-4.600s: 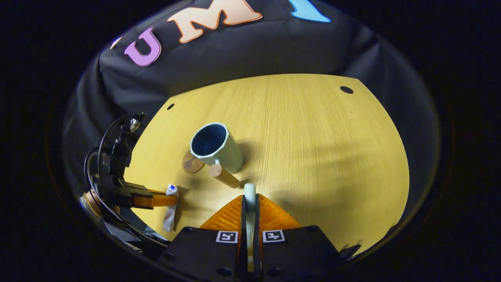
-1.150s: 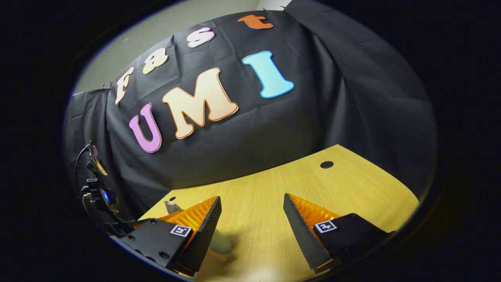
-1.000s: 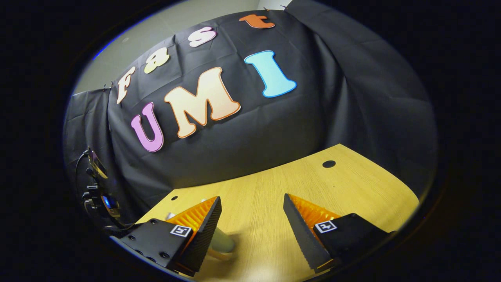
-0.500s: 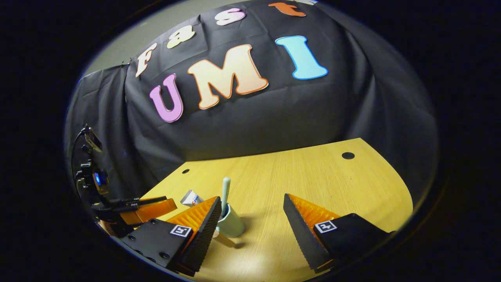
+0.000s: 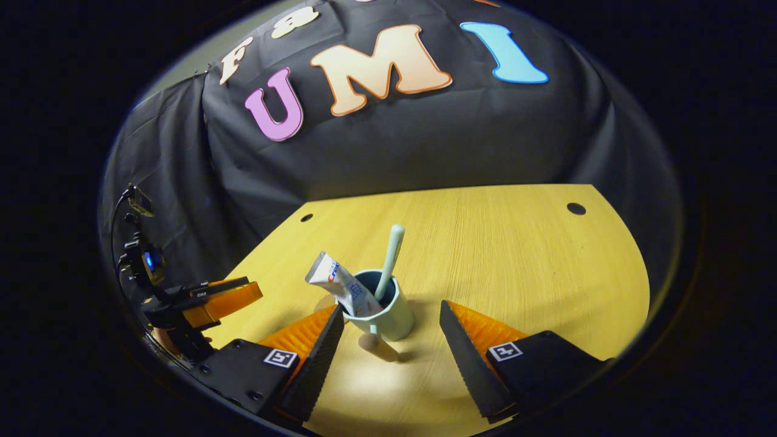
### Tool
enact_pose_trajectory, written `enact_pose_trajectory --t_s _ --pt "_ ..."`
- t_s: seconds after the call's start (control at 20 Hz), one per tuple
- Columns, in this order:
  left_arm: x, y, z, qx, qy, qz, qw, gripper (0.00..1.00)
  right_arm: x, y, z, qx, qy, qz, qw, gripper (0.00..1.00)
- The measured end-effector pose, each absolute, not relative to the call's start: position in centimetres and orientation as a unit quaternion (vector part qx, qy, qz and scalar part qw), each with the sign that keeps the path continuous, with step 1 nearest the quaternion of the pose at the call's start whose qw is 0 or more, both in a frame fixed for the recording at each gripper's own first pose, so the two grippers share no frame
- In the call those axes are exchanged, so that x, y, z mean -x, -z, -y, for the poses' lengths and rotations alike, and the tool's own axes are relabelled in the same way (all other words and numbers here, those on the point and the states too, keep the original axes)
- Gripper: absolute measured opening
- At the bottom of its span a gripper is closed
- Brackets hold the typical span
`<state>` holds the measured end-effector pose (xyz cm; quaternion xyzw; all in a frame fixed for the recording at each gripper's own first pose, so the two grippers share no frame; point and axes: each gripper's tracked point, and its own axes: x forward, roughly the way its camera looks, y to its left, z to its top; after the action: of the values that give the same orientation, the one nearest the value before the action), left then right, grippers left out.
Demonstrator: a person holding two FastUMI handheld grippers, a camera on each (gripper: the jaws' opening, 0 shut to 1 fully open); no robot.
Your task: Put the toothbrush and toothpaste on the desktop into the cup, then pick up the cup and place it on the coaster on the desktop.
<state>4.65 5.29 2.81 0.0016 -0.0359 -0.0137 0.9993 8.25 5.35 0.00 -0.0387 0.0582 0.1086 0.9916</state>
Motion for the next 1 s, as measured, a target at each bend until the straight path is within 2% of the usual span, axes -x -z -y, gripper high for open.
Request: enact_pose_trajectory --t_s 0.05,0.1,0.4,0.45,0.5,0.55,0.6,0.65,0.7,0.75,0.8,0.85,1.0 --pt "-4.5 -2.6 -6.1 0.003 0.007 0.034 0.999 0.95 -8.4 0.8 -5.4 0.047 -0.105 -0.078 0.990 0.98" --pt "-4.4 -2.3 -6.8 0.008 0.001 0.030 1.000 0.93 -8.7 1.3 -5.4 0.058 -0.101 -0.093 0.989 0.98" --pt "-3.6 0.7 -11.1 0.041 -0.031 -0.004 0.999 0.93 -10.3 3.5 -6.4 0.118 -0.079 -0.175 0.974 0.98" --pt "-3.3 1.1 -11.7 0.044 -0.038 -0.008 0.998 0.93 -10.6 3.9 -6.5 0.124 -0.076 -0.191 0.971 0.93" --pt "-3.0 1.3 -12.3 0.047 -0.044 -0.009 0.998 0.93 -10.8 4.3 -6.6 0.132 -0.073 -0.208 0.966 0.98" --pt "-2.8 1.4 -12.9 0.051 -0.049 -0.009 0.997 0.93 -11.1 4.7 -6.8 0.143 -0.070 -0.222 0.962 0.98" --pt "-2.5 1.6 -13.4 0.056 -0.053 -0.010 0.997 0.93 -11.4 4.9 -7.0 0.155 -0.069 -0.230 0.958 0.90" --pt "-2.3 1.9 -13.7 0.061 -0.057 -0.012 0.996 0.93 -11.8 5.2 -7.0 0.168 -0.064 -0.239 0.954 0.97" --pt "-2.1 2.0 -14.1 0.063 -0.061 -0.014 0.996 0.93 -12.0 5.3 -7.0 0.178 -0.058 -0.250 0.950 0.96" --pt "-1.9 2.2 -14.5 0.065 -0.064 -0.017 0.996 0.93 -12.3 5.6 -7.2 0.183 -0.053 -0.259 0.947 0.93" --pt "-1.9 2.3 -14.6 0.065 -0.066 -0.017 0.996 0.93 -12.6 5.8 -7.3 0.184 -0.050 -0.266 0.945 0.82" --pt "-1.8 2.2 -14.8 0.065 -0.068 -0.016 0.995 0.93 -12.8 6.1 -7.5 0.182 -0.048 -0.276 0.943 0.78" --pt "-1.8 2.3 -14.8 0.071 -0.064 -0.019 0.995 0.93 -13.1 7.0 -7.4 0.179 -0.036 -0.302 0.936 0.53"
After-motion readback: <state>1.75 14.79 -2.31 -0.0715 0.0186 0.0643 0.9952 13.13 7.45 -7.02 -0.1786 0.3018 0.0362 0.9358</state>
